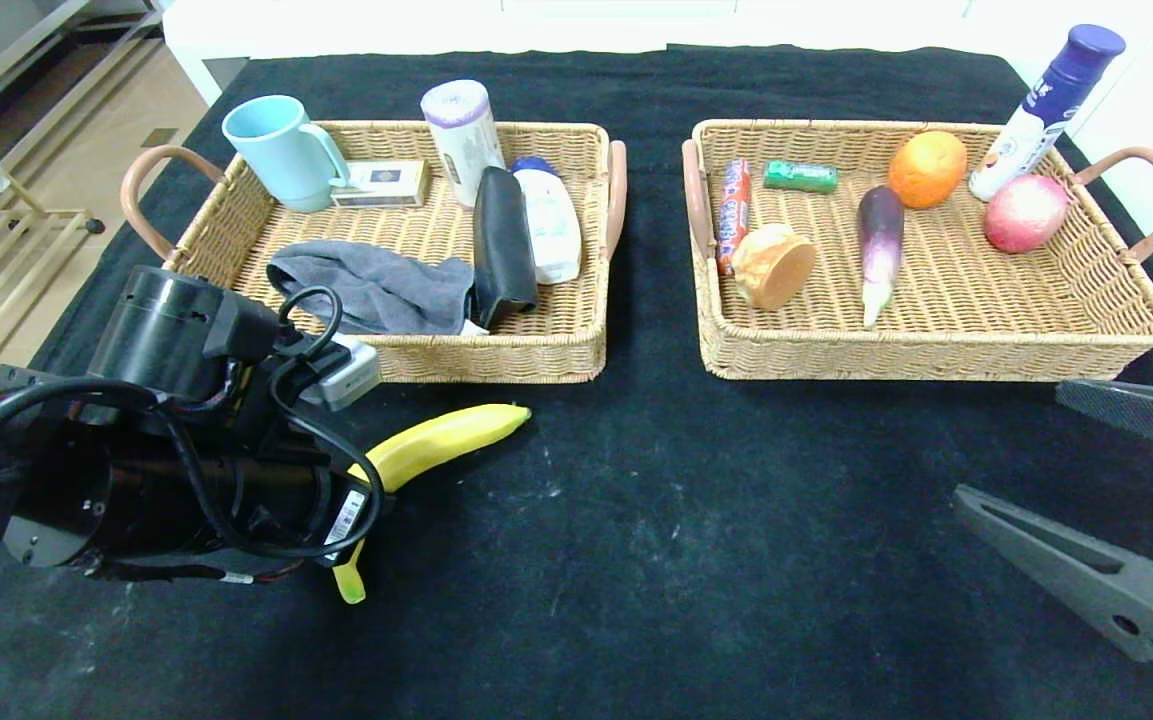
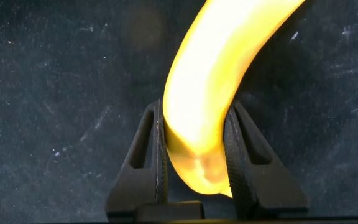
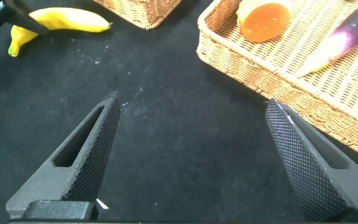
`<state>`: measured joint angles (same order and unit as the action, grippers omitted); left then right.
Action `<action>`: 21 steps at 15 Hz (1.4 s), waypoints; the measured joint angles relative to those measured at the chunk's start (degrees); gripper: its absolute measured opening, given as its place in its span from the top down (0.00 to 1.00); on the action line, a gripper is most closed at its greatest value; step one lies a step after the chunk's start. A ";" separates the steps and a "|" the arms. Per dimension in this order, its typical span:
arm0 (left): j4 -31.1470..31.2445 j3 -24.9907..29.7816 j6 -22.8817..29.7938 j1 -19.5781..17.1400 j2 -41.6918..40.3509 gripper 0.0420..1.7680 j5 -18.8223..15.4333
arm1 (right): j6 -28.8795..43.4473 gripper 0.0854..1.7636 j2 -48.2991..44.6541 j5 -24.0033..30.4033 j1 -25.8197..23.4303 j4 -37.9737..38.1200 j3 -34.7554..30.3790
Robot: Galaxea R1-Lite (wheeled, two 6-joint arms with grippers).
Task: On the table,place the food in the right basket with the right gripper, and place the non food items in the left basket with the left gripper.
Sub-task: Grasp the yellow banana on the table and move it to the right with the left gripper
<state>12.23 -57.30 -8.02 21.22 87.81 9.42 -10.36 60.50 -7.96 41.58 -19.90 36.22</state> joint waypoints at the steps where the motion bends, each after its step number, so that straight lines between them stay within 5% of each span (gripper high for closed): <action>1: 0.00 0.02 -0.02 0.07 0.00 0.67 0.00 | 0.00 0.03 0.02 0.02 0.06 0.00 -0.06; 15: 0.41 -0.59 -0.68 1.51 -1.95 0.67 0.09 | 0.00 0.03 0.83 -1.07 1.33 -0.11 -0.44; 21: 0.44 -1.38 -0.35 11.11 -5.86 0.67 0.28 | 0.00 0.03 0.79 -1.18 1.52 -0.24 -0.44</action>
<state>12.67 -58.67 -8.37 32.33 81.95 9.70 -10.36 61.29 -9.14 43.11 -20.14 35.78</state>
